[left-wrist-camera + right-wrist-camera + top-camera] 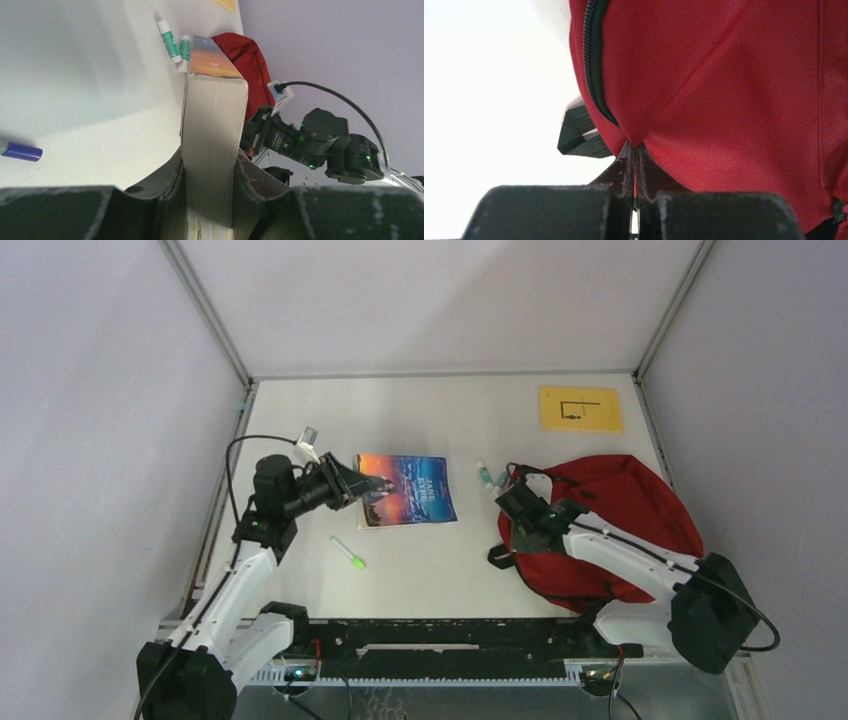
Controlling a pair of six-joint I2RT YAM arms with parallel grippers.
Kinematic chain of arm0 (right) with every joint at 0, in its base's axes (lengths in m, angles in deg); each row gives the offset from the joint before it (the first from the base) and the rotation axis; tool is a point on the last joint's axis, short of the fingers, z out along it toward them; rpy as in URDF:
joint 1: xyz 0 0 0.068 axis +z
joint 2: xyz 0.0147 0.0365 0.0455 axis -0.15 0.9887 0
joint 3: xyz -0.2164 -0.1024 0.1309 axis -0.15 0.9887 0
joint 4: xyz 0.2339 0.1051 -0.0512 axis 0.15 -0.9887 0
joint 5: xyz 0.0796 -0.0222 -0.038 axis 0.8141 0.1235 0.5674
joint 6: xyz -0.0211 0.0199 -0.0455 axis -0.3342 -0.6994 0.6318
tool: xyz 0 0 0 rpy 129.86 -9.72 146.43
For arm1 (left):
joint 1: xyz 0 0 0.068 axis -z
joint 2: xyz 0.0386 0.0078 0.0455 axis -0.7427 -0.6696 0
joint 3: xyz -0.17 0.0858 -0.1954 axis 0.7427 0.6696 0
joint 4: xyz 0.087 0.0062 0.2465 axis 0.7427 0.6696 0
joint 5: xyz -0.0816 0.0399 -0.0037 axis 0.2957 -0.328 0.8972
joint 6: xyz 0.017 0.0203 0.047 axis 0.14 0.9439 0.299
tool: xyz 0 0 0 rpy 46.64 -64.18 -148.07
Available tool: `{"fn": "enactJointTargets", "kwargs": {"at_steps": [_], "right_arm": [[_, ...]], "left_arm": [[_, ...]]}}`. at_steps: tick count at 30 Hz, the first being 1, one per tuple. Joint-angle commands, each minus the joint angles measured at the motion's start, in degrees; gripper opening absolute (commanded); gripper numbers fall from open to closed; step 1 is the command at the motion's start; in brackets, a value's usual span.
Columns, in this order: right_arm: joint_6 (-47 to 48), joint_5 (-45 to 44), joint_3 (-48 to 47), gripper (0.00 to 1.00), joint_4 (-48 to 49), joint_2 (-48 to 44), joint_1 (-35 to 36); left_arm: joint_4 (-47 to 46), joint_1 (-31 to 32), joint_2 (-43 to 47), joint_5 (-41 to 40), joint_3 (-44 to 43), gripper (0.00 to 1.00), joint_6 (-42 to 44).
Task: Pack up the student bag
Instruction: Place the book in the student bag.
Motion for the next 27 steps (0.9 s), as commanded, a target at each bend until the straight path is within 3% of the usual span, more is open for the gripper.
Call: {"fn": "enactJointTargets", "kwargs": {"at_steps": [1,4,13,21,27], "right_arm": [[2.30,3.92,-0.40,0.00,-0.88,-7.90,-2.35],[3.63,10.85,-0.73,0.00,-1.87,-13.07,-5.87],[5.19,19.37,-6.04,0.00,-5.13,-23.01,-14.76],[5.90,35.37,-10.03,0.00,-5.30,-28.39,-31.64],[1.45,37.18,-10.64,0.00,-6.53,-29.51,-38.08]], "left_arm": [[-4.63,1.06,0.26,3.53,-4.74,0.00,0.84],[0.86,4.05,-0.26,2.06,-8.43,0.00,3.11],[-1.42,11.03,-3.07,0.64,-9.36,0.00,1.38],[-15.36,20.78,-7.35,-2.21,-6.62,0.00,-10.24],[-26.39,26.97,-14.33,-6.32,-6.96,0.00,-20.02]]}}
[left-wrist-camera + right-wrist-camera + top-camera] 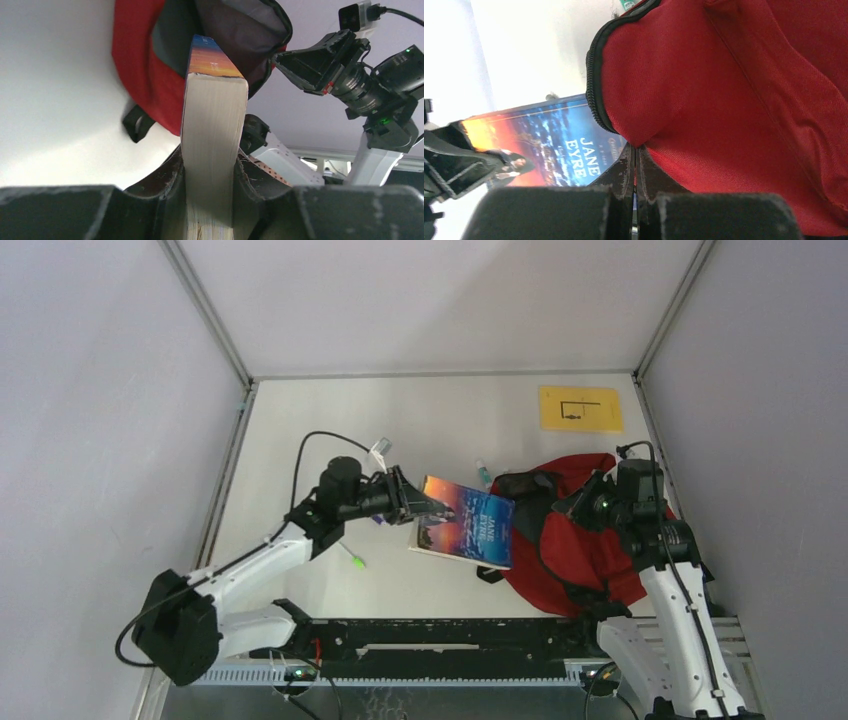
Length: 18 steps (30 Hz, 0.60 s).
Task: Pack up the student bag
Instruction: Place the book in the student bag.
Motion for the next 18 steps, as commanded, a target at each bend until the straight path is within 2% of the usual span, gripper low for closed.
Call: {"fn": "enactJointTargets", "kwargs": {"at_steps": [1,6,11,18], "right_arm": [[-4.56,3.54,-2.54,0.00,0.99,-1.36,-2.65],[-10.87,1.58,-2.54,0.00,3.87,-4.43,-3.33],[-13.87,7.70,-2.54,0.00,8.12,-4.66,-3.95],[-15.60,8.26,-2.54,0.00,9.71,-5.95,-3.94]], "left_arm": [[-20.02,3.80,-3.70,-2.12,-4.44,0.00,-11.97],[-21.39,8.89,-9.61,-8.62,-6.99,0.00,-16.87],[-20.80,10.58,-15.48,-13.92,-10.08,0.00,-18.35],[-38.26,12.12,-27.60,-17.23,-14.11,0.00,-25.93]]}}
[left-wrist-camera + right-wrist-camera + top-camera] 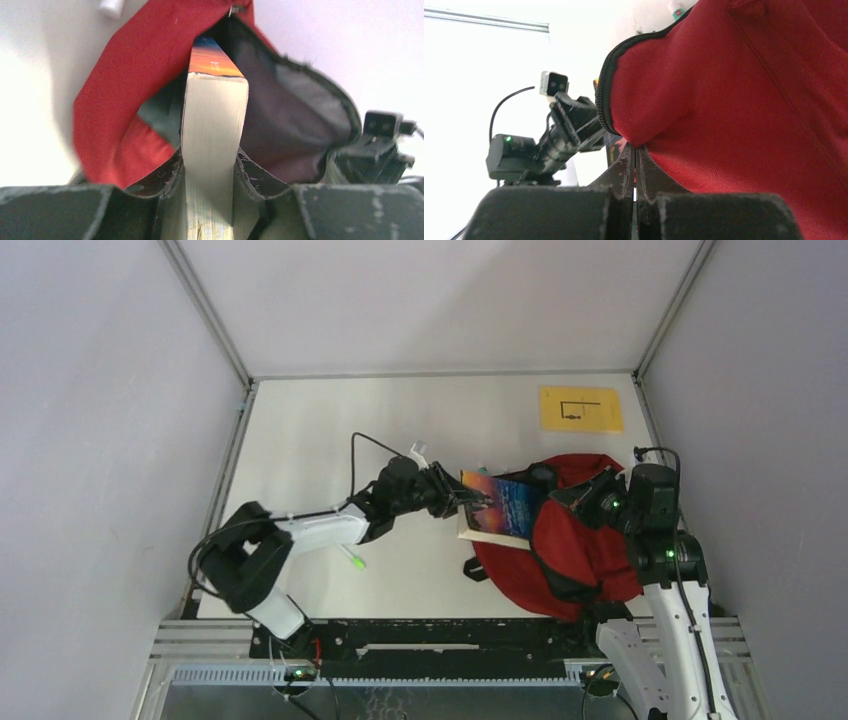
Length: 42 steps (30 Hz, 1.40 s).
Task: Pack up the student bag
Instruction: Place the book in the student bag.
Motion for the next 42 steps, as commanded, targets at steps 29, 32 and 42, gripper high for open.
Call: {"fn": "enactJointTargets", "kwargs": {"at_steps": [29,32,42], "right_arm": [[-2.10,0.04,-2.50,0.00,6.26,-1.04,-0.35],[-1.84,-0.25,-2.54,0.00,6.06,-0.99,-0.35],[0.97,-4.12,-2.54,0.00,3.23,-1.06,-0.35]], "left_arm": [[-26.90,14.51,-25.48,-0.78,-22.30,0.66,-7.58],[-22.36,14.46,-22.59,-0.15,-20.88,0.73,-3.72],[10.23,14.51,-14.78,4.89,-25.17,0.84,17.30]]}}
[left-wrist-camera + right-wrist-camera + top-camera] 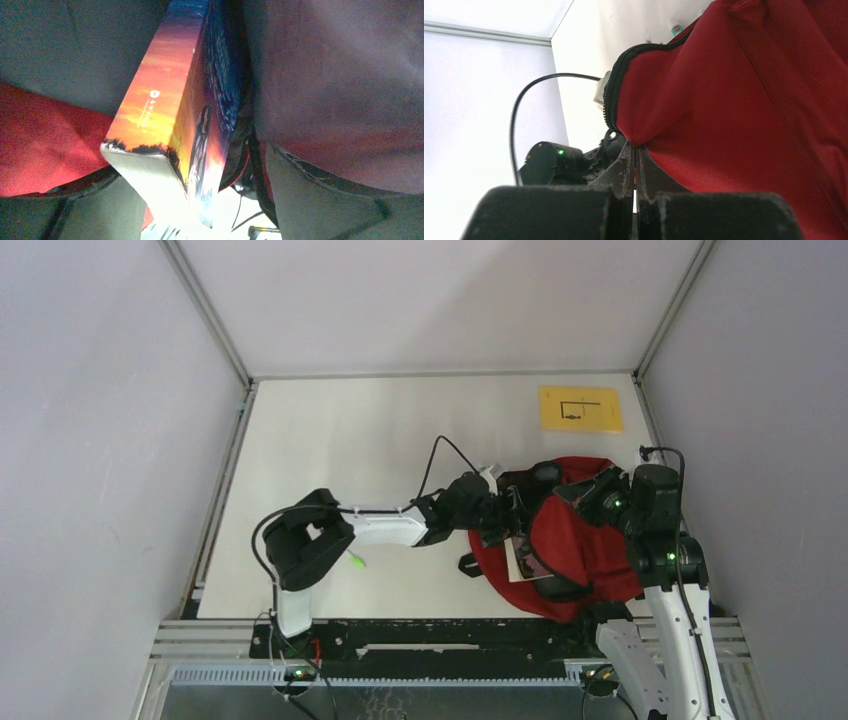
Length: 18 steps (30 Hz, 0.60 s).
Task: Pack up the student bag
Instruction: Place the book in the student bag.
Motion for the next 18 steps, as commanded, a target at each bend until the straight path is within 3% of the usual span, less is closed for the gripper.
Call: {"fn": "enactJointTargets", "kwargs": {"at_steps": [1,5,7,9,10,11,18], "right_arm": [[2.72,-2.60,-2.50,0.00,1.26,-0.45,-0.24],[4.40,-4.56,-2.46,0.00,0.19,-0.96,-0.29],[4.80,-4.95,-2.39,0.00,-0.06,-1.21,-0.29],[4.81,-4.67,-2.00,0.00,0.20,-1.54,-0.29],[4.78,-4.50,-1.87,0.00,0.19,-1.61,-0.29],[4.70,-4.36,-1.84,0.00,0.06,-1.69,-0.29],[4.50,-3.67,-1.62,0.00,-0.68,-2.86,-0.29]], "left_arm": [[10.72,0.30,7.21,4.63,-6.78,0.85,11.37],[10.91,0.30,7.67,7.34,-6.86,0.82,12.78],[9.55,0.22,7.57,6.79,-6.27,0.70,12.92],[8.13,0.14,6.32,7.75,-6.74,0.40,12.10],[7.82,0.13,5.40,8.42,-7.27,0.15,11.37],[7.69,0.12,4.53,9.20,-7.96,0.02,10.62],[-4.06,-0.74,3.79,9.17,-4.96,0.00,3.91]]}}
